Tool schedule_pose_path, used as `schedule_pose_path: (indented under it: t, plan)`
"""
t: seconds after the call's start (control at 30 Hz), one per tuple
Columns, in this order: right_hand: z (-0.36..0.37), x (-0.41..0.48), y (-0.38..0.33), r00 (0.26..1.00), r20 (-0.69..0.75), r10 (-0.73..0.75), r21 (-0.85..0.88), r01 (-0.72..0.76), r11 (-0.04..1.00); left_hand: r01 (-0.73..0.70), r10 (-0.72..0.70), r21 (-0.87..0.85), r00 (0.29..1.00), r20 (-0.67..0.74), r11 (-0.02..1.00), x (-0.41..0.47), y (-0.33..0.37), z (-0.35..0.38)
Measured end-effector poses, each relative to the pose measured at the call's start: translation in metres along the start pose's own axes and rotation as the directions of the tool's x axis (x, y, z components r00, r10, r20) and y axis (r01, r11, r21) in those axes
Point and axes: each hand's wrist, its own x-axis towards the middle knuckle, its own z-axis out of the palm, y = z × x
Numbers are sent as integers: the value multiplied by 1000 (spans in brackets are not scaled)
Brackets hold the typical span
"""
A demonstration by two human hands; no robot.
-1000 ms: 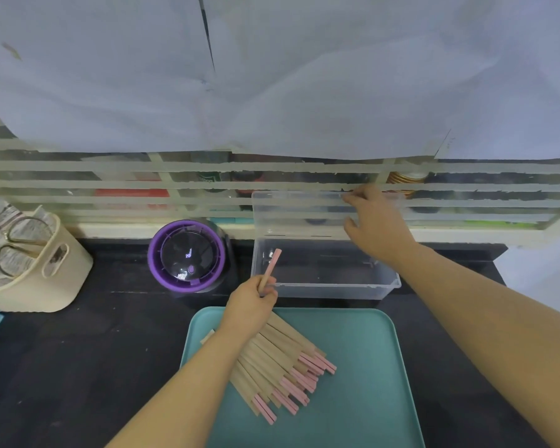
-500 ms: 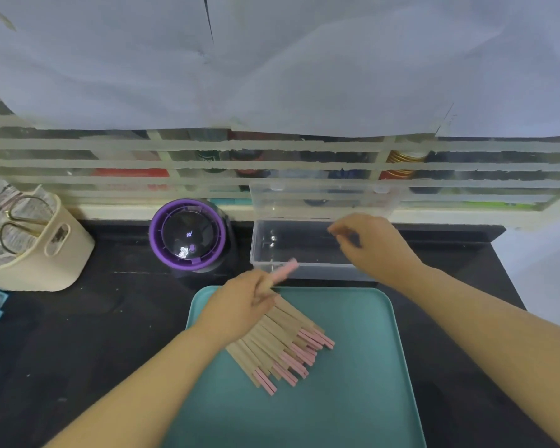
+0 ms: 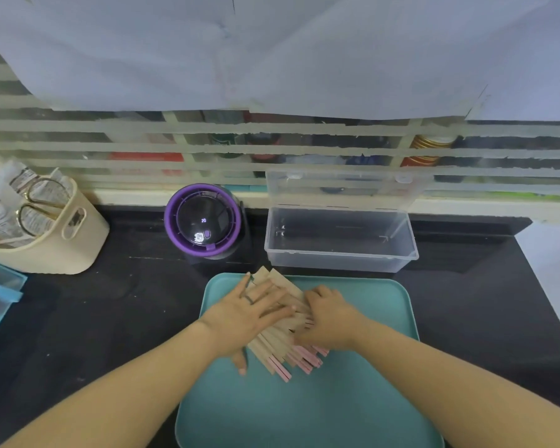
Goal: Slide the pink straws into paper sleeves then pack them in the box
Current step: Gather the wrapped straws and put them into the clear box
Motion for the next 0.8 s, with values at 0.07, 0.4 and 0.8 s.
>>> schedule_pose_path:
  t: [0.07,0.4,0.8]
  plan:
    - [6,3,-7,1000,-25,9,-69,-10,998,4,-5,34,999,44,999,0,-4,3]
    - [33,5,-24,993,-115,9,-246,-37,968,50,-53,-97,998,-32,994,16,-10,-6]
    - [31,5,-24,993,-115,-31,-296,-5,955,206,-267,-365,956,-125,908,17,23,1]
